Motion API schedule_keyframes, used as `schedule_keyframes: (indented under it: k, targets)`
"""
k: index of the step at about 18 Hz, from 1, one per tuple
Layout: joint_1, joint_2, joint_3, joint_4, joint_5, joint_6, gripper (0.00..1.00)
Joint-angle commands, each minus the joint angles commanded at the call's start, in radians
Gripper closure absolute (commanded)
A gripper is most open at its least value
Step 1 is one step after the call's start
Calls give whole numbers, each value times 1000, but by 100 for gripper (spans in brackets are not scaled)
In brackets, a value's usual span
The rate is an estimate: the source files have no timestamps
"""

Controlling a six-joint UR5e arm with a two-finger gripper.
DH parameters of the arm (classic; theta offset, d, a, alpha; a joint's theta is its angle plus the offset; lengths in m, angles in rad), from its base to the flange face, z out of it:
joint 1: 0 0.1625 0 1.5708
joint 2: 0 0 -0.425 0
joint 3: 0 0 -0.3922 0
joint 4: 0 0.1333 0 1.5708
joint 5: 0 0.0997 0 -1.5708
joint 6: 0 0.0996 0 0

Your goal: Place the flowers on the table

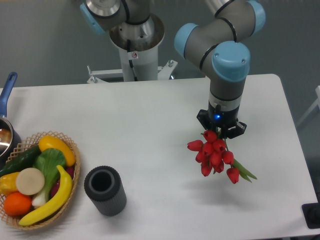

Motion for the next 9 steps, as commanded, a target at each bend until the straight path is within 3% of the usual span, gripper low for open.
schedule_keyframes:
  k: [9]
  targets:
    - [-9, -28, -2, 2, -3, -11, 90]
